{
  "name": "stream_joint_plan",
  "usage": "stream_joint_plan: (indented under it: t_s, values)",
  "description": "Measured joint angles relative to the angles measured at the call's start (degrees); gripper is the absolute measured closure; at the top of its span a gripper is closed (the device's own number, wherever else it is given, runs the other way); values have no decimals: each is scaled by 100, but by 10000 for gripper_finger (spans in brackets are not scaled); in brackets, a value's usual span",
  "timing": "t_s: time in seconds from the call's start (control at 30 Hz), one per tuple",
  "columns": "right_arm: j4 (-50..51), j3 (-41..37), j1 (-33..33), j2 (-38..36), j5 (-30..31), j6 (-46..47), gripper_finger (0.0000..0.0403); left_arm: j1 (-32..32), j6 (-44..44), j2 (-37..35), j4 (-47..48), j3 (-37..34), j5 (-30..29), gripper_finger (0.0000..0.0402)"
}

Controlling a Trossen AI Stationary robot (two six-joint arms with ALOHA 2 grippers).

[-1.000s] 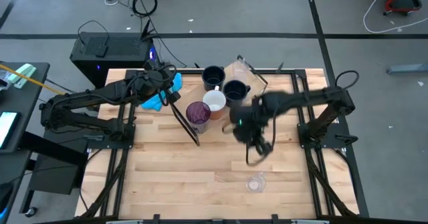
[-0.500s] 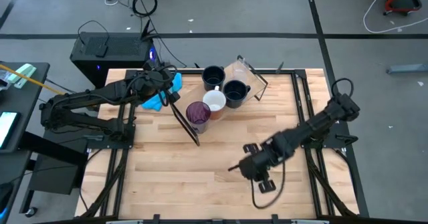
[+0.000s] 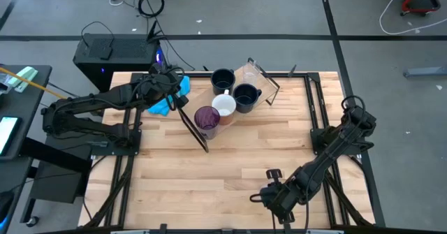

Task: Stack small to large cups/mugs on shelf
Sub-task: Put the transparent mug on the shelf

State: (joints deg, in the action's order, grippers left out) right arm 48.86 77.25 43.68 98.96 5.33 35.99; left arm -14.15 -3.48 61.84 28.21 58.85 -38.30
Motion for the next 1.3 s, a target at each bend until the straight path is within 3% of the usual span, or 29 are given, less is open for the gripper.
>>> stream_joint_plan:
  t_s: [0.83,0.97,1.2,1.3]
  values:
    - [-305,-275,-6,459,2,-20,292,22,290,0,478,0,118,376]
    - [-303,-387,-4,459,-5,-43,313,27,294,0,505,0,120,377]
    - [-270,-419,-50,426,-23,-171,387,26,287,0,514,0,120,387]
    - [-166,-419,-58,391,-23,-169,395,26,290,0,513,0,118,387]
